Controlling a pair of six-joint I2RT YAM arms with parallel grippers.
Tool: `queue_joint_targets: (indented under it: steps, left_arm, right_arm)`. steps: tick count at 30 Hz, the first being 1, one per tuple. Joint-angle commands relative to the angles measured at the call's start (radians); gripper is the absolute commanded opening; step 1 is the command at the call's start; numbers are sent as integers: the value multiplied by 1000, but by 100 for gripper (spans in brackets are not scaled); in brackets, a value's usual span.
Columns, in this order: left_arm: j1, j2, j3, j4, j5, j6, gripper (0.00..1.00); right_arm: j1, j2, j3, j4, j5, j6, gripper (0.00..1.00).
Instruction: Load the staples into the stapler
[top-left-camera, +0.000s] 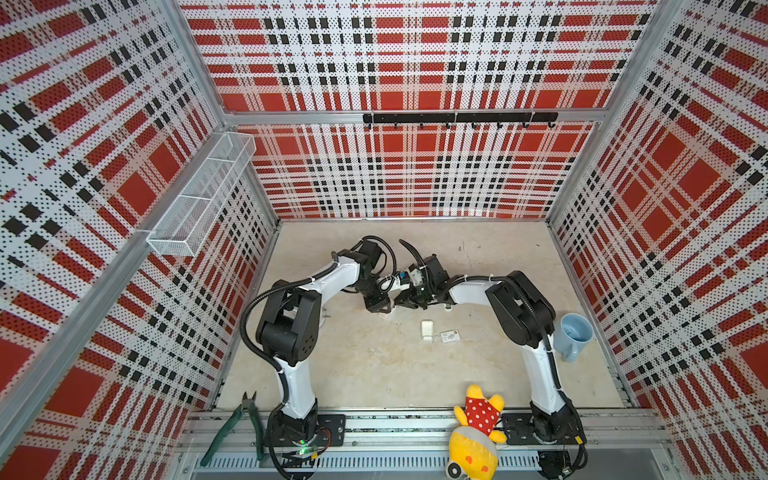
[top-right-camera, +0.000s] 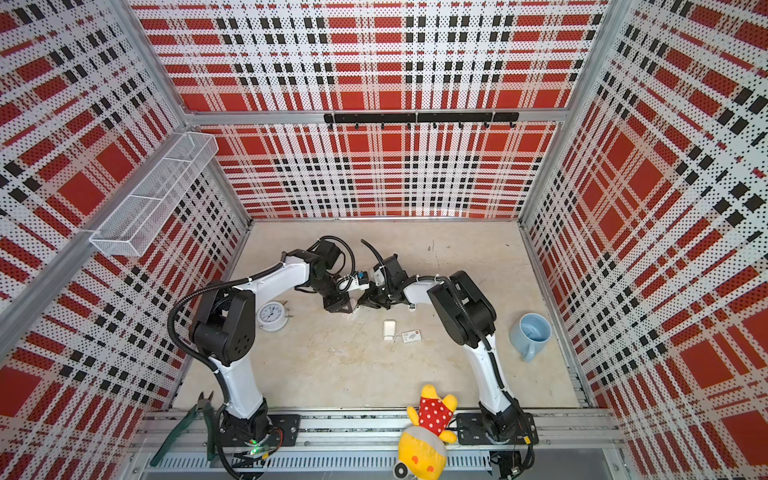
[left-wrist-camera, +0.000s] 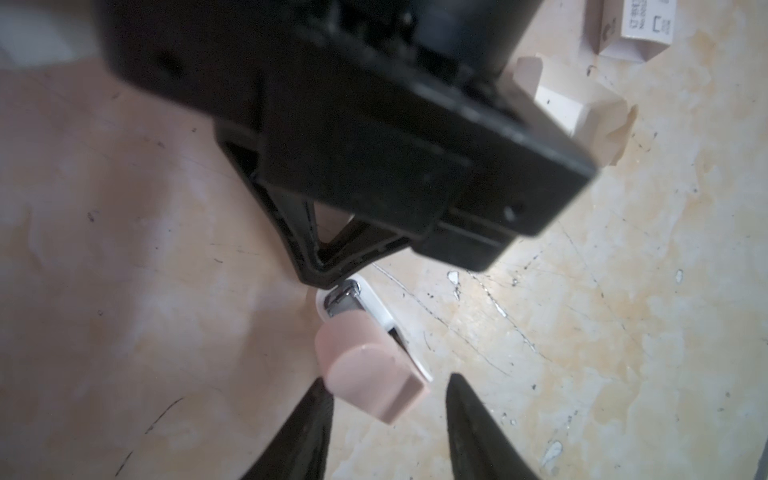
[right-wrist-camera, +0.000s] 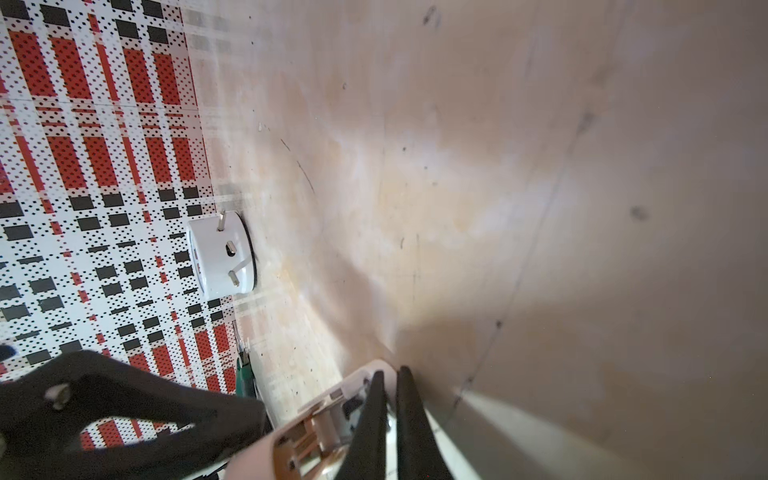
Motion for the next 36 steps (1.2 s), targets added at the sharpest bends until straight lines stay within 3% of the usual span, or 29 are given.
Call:
queue_joint_targets:
  steps: [1,12,36]
  left_arm:
    - [-10,-21,-7,59,-16,-35,47]
    - [-16,-37,-22,92,-29,-89,47]
    - [17,-34,-9,59,20,-48,31]
  right_arm:
    - [21,-6,-37,-24,27,-10,9]
    - [29,-25,-72,-6,32,5,8]
    - [29,-19,-73,-1,32,7,8]
